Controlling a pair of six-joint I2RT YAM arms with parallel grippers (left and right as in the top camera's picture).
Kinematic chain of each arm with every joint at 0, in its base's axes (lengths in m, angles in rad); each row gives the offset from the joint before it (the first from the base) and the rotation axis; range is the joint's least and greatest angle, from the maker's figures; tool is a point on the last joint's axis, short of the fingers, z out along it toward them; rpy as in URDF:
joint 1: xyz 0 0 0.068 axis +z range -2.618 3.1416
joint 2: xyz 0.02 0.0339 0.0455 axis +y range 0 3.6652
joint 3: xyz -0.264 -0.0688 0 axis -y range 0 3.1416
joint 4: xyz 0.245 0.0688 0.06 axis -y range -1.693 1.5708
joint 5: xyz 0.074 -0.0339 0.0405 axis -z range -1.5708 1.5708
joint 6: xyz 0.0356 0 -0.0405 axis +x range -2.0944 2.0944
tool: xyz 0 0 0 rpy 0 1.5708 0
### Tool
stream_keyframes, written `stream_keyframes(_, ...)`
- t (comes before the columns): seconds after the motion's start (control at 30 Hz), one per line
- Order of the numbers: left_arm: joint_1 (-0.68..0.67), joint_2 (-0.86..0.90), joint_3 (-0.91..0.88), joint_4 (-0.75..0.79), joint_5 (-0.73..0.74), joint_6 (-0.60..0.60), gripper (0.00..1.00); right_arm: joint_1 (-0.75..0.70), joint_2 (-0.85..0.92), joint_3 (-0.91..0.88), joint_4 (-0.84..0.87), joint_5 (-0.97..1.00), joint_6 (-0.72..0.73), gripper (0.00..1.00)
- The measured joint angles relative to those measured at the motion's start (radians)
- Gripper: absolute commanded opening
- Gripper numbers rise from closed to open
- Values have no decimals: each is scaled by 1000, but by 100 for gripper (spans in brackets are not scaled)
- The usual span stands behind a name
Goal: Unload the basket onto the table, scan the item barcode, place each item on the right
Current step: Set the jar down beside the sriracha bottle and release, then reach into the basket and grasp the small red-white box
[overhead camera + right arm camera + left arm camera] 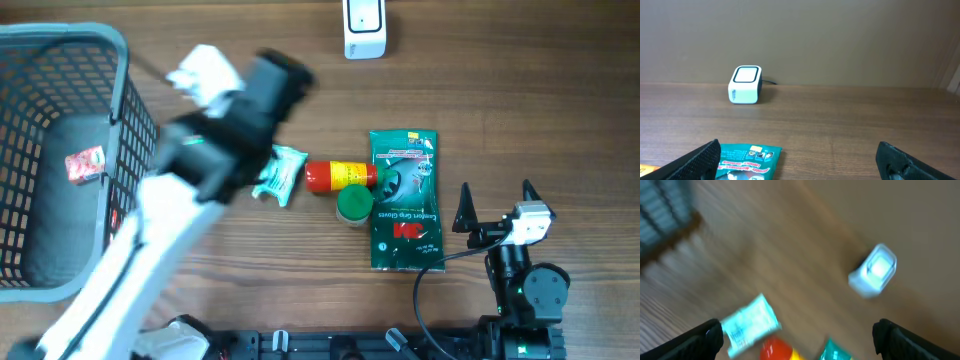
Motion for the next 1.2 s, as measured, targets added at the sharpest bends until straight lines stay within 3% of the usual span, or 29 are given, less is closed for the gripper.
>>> stream_keyframes(0.33,454,-294,59,40,64,128,100,0,0,0,0,0,0,100)
stream_keyframes(0.5,697,-322,72,-10,67,127,100,0,0,0,0,0,0,100)
stream_keyframes(0.53,745,-309,73,-40,69,117,92,0,0,0,0,0,0,100)
stream_keyframes(0.63,865,-228,73,-129,88,76,89,0,0,0,0,0,0,100)
stream_keyframes(0.83,1013,31,58,-140,209,24,94,0,0,0,0,0,0,100)
stream_keyframes(1.2,1141,369,53,-86,366,-3,100,0,0,0,0,0,0,100)
